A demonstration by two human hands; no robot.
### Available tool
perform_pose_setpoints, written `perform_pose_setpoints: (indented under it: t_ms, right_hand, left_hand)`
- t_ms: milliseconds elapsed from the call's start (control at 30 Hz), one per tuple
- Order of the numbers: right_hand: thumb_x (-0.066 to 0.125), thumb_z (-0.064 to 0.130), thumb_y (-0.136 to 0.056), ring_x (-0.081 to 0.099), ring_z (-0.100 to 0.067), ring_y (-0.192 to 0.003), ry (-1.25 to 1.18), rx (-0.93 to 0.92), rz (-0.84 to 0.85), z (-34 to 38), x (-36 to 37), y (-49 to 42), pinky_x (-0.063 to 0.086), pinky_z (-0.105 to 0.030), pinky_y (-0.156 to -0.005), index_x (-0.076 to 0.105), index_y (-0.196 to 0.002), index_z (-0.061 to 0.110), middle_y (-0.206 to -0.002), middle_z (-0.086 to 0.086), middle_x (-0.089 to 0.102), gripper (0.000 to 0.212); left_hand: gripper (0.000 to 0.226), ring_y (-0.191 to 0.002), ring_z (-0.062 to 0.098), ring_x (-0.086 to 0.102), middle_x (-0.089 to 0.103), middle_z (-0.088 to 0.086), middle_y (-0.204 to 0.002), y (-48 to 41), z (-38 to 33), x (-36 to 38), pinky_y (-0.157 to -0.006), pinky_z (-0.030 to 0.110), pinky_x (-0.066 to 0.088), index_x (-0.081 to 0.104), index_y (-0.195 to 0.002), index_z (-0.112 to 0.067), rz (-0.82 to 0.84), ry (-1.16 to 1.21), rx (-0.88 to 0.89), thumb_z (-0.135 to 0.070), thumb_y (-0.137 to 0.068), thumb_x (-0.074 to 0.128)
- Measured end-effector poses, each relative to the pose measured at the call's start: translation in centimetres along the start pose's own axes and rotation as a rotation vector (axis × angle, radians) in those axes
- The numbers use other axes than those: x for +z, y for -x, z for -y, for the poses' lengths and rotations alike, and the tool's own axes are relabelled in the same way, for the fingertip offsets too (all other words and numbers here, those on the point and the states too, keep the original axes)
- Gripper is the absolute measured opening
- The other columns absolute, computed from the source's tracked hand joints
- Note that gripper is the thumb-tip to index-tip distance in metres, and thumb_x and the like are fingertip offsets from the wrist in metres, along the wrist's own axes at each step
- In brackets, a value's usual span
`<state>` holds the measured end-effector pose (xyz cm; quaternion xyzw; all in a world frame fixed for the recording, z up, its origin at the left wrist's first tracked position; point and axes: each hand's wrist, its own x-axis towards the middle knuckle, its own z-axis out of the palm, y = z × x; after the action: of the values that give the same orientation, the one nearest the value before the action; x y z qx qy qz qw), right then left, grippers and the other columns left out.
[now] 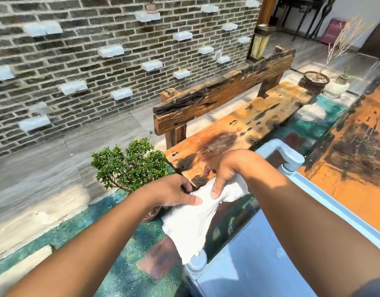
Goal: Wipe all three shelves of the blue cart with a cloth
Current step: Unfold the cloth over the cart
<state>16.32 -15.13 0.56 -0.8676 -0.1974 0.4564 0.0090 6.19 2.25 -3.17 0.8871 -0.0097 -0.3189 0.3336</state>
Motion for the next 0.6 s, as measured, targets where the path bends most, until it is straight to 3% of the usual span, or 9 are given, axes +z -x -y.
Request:
perform_pose_setpoints:
  t_ms: [100,167,267,400,501,601]
  right_hand:
    - [0.089,0.036,-0.073,0.048,-0.026,-0.119,-0.032,0.015,0.049,-0.1,-0.2,-0.1,0.040,-0.028,-0.066,0.040,-0.150,0.018,-0.157,-0.007,0.040,0.094]
    - [0.091,0.038,-0.070,0.047,-0.024,-0.112,-0.040,0.015,0.034,-0.2,-0.1,-0.1,0.041,-0.028,-0.064,0.042,-0.149,0.017,-0.156,-0.007,0.042,0.095]
    - [0.094,0.040,-0.063,0.052,-0.028,-0.120,-0.063,0.023,-0.056,-0.5,0.4,0.4,0.046,-0.035,-0.082,0.044,-0.149,0.021,-0.156,-0.005,0.042,0.101]
    - [0.093,0.036,-0.067,0.049,-0.033,-0.134,-0.076,0.013,-0.219,-0.1,1.7,1.5,0.046,-0.038,-0.095,0.037,-0.153,0.016,-0.155,-0.008,0.044,0.105]
    - [0.087,0.049,-0.070,0.056,-0.031,-0.121,0.183,0.019,-0.446,0.5,3.4,3.4,0.050,-0.043,-0.096,0.051,-0.137,0.015,-0.134,-0.008,0.060,0.083]
    - [0.082,0.047,-0.078,0.054,-0.032,-0.115,0.204,0.006,-0.621,0.1,5.7,5.1,0.049,-0.045,-0.096,0.049,-0.100,0.016,-0.118,-0.011,0.059,0.050]
  left_hand:
    - [0.083,-0.107,0.029,0.063,0.064,0.011,-0.117,-0.4,-0.1,-0.4,-0.096,0.052,0.053,0.057,-0.123,-0.021,0.069,0.055,-0.017,-0.068,-0.058,0.075]
    - [0.097,-0.110,0.029,0.061,0.061,0.009,-0.122,-0.4,-0.1,-0.5,-0.095,0.051,0.054,0.056,-0.126,-0.023,0.095,0.091,-0.035,-0.074,-0.046,0.074]
    - [0.115,-0.114,0.028,0.059,0.056,0.008,-0.130,-0.3,0.3,-0.3,-0.097,0.048,0.053,0.049,-0.135,-0.026,0.118,0.136,-0.052,-0.082,-0.038,0.074]
    - [0.110,-0.127,0.026,0.049,0.046,0.007,-0.147,0.0,0.6,0.3,-0.109,0.041,0.040,0.045,-0.140,-0.023,0.043,0.123,-0.042,-0.078,-0.050,0.072]
    - [0.118,-0.136,0.030,0.044,0.040,0.009,-0.155,0.9,-0.3,0.9,-0.110,0.038,0.035,0.035,-0.149,-0.013,-0.082,0.051,-0.081,-0.075,-0.055,0.071]
    - [0.098,-0.123,0.030,0.056,0.055,0.008,-0.141,2.2,-1.4,1.6,-0.104,0.042,0.046,0.043,-0.144,-0.015,-0.266,-0.090,-0.070,-0.066,-0.067,0.075]
